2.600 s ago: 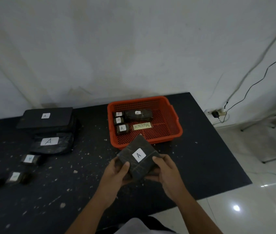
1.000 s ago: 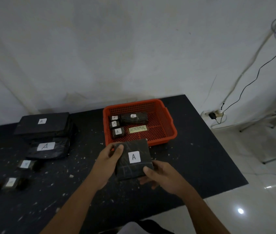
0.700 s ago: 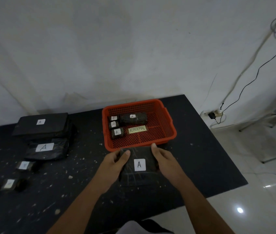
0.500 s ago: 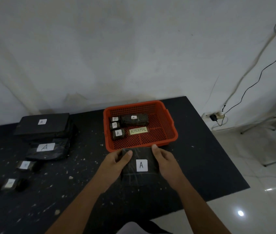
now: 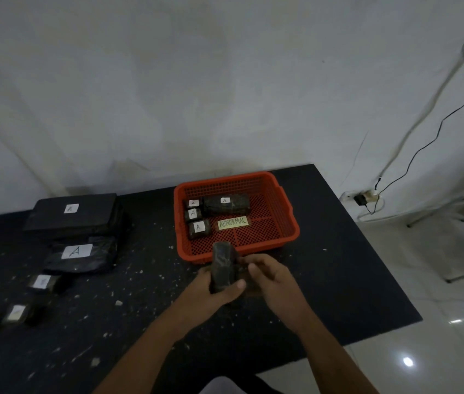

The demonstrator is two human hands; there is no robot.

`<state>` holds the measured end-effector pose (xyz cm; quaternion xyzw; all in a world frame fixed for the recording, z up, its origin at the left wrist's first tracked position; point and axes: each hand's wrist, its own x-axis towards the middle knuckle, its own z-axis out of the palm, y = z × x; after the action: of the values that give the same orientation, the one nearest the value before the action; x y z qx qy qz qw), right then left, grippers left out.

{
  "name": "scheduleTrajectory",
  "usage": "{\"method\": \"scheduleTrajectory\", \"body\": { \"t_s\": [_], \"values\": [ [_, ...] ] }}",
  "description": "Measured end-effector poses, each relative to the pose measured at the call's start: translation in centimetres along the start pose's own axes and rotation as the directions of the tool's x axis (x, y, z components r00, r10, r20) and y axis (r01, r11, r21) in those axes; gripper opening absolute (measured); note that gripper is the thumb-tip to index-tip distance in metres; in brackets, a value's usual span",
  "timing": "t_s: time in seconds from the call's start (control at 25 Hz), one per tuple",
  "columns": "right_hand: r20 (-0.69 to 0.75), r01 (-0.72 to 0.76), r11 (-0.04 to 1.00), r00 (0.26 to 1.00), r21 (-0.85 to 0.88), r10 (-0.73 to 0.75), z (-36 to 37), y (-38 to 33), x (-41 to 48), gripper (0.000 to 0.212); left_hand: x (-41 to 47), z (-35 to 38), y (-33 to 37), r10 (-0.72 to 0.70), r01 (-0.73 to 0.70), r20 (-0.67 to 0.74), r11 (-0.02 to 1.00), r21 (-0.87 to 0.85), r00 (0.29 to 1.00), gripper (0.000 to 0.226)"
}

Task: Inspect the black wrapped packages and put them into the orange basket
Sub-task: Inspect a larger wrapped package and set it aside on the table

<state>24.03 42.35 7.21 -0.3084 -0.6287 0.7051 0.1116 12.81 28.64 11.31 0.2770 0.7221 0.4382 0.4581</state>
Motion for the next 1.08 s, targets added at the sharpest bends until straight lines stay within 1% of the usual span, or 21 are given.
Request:
{"method": "scheduleTrajectory", "body": {
  "t_s": [0.04,0.08,0.12,0.16,0.2,0.24,0.28,0.32,0.36,0.44,0.52,0.64,0.72,0.8,0.88,0.96,1.0,1.08],
  "values": [
    [-0.026,0.031,0.998,0.999,-0.055,-0.032,-0.1,0.5,-0.1,0.014,0.0,-0.2,-0.2,-0.009,0.009,-0.014,0.999,-0.035,1.0,0.025],
    [-0.071,0.031,0.995,0.997,-0.098,-0.038,-0.2,0.9,-0.2,0.018,-0.1,-0.3,-0.4,-0.018,0.017,-0.013,0.994,-0.11,1.0,0.028],
    [-0.123,0.007,0.995,0.992,-0.097,-0.019,-0.3,1.2,-0.3,0.024,-0.1,-0.3,-0.5,-0.033,0.032,-0.001,0.97,-0.24,0.999,0.033],
    [-0.154,-0.029,0.998,0.988,-0.057,0.02,-0.4,1.4,-0.5,0.034,-0.1,-0.3,-0.6,-0.049,0.049,0.012,0.923,-0.381,0.999,0.038],
    [-0.138,-0.073,0.997,0.988,0.014,0.075,-0.5,1.6,-0.6,0.043,0.0,-0.3,-0.7,-0.059,0.058,0.014,0.872,-0.485,0.998,0.043],
    [-0.089,-0.13,0.986,0.986,0.105,0.139,-0.6,1.7,-0.7,0.048,0.0,-0.3,-0.5,-0.061,0.056,0.009,0.841,-0.538,0.998,0.046],
    [-0.025,-0.187,0.965,0.98,0.186,0.195,-0.7,1.5,-0.8,0.049,0.1,-0.2,-0.5,-0.064,0.06,0.011,0.835,-0.548,0.998,0.048],
    [0.015,-0.223,0.949,0.974,0.223,0.225,-0.8,1.1,-0.9,0.048,0.2,-0.2,-0.2,-0.067,0.068,0.023,0.836,-0.545,0.998,0.049],
    [0.026,-0.239,0.945,0.971,0.225,0.239,-0.8,0.7,-0.9,0.049,0.3,-0.2,-0.1,-0.075,0.079,0.03,0.84,-0.537,0.997,0.047],
    [0.014,-0.239,0.952,0.971,0.192,0.24,-1.0,0.0,-1.1,0.049,0.5,-0.1,0.1,-0.097,0.093,0.019,0.851,-0.516,0.995,0.033],
    [0.02,-0.242,0.956,0.97,0.163,0.242,-1.1,-0.4,-1.1,0.048,0.6,0.1,0.1,-0.099,0.082,-0.016,0.894,-0.44,0.995,0.027],
    [0.009,-0.245,0.961,0.969,0.13,0.246,-1.3,-0.7,-0.9,0.053,0.7,0.3,-0.2,-0.044,0.032,-0.03,0.946,-0.322,0.999,0.036],
    [-0.008,-0.244,0.963,0.969,0.116,0.247,-1.3,-0.8,-0.7,0.051,0.7,0.4,-0.2,-0.011,0.003,-0.024,0.958,-0.288,1.0,0.04],
    [-0.024,-0.255,0.958,0.965,0.127,0.26,-1.3,-0.8,-0.8,0.049,0.9,0.5,-0.3,-0.019,0.012,-0.025,0.963,-0.268,0.999,0.042],
    [-0.054,-0.278,0.948,0.956,0.156,0.289,-1.5,-0.8,-0.9,0.05,0.9,0.4,-0.5,-0.062,0.069,0.031,0.933,-0.353,0.998,0.041],
    [-0.074,-0.316,0.924,0.938,0.215,0.338,-1.9,-1.1,-1.0,0.058,0.7,0.1,-0.7,-0.067,0.11,0.11,0.88,-0.463,0.992,0.042],
    [-0.066,-0.328,0.917,0.934,0.227,0.35,-2.2,-1.3,-1.0,0.062,0.7,0.0,-0.9,-0.05,0.102,0.12,0.869,-0.483,0.992,0.042],
    [-0.016,-0.319,0.918,0.943,0.235,0.332,-2.5,-1.5,-1.2,0.06,0.8,0.0,-1.0,-0.023,0.066,0.093,0.874,-0.482,0.995,0.037]
  ]
}}
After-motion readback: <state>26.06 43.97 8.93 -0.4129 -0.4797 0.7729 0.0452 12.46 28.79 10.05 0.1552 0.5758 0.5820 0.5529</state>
